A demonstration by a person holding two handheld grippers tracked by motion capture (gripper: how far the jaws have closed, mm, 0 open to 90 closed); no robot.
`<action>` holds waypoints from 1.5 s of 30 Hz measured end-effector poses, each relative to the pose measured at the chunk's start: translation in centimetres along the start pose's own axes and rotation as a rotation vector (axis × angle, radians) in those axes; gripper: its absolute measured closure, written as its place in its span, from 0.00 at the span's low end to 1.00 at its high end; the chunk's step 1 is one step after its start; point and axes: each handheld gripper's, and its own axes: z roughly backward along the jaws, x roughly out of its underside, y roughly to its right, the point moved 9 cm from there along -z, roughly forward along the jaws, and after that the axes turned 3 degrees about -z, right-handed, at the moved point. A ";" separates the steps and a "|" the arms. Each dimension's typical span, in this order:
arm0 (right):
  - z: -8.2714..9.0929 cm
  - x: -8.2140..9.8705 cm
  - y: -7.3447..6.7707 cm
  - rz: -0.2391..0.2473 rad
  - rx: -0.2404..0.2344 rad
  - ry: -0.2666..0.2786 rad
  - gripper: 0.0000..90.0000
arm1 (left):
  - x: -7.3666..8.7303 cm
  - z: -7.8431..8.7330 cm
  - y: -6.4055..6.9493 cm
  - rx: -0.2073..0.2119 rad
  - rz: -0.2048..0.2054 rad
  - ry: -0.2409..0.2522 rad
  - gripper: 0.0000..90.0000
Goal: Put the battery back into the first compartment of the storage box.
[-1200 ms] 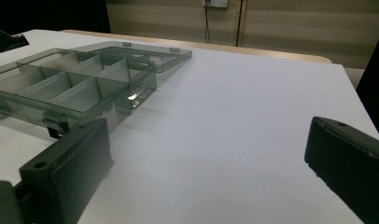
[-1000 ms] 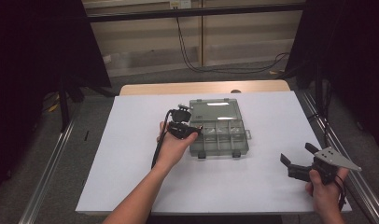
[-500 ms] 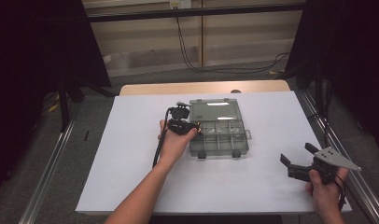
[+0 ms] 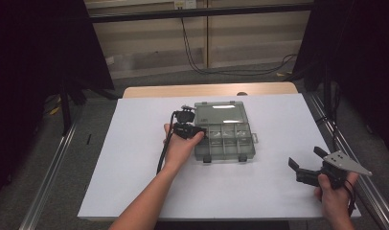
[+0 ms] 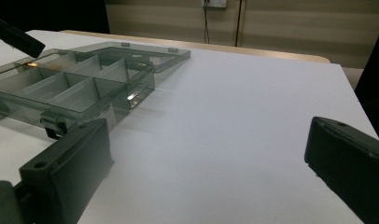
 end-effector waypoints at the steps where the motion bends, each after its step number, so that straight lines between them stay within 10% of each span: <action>1: 0.0 0.0 0.0 -0.001 -0.001 -0.003 0.00 | 0.0 0.1 -0.1 -0.001 0.000 0.004 0.66; 12: -0.1 0.2 -0.1 0.007 0.002 -0.005 0.00 | 0.1 0.7 0.2 0.058 -0.032 0.034 0.48; 20: -0.2 0.2 -0.2 0.009 -0.001 -0.007 0.00 | 0.2 0.4 0.6 0.095 -0.079 0.047 0.16; 27: -0.3 -0.2 -0.6 0.018 -0.005 0.000 0.00 | 0.3 0.9 0.0 0.113 -0.022 0.029 0.01; 45: -2.5 -2.2 -2.3 -0.009 -0.046 -0.021 0.00 | 1.0 2.4 -2.9 0.124 0.028 0.113 0.01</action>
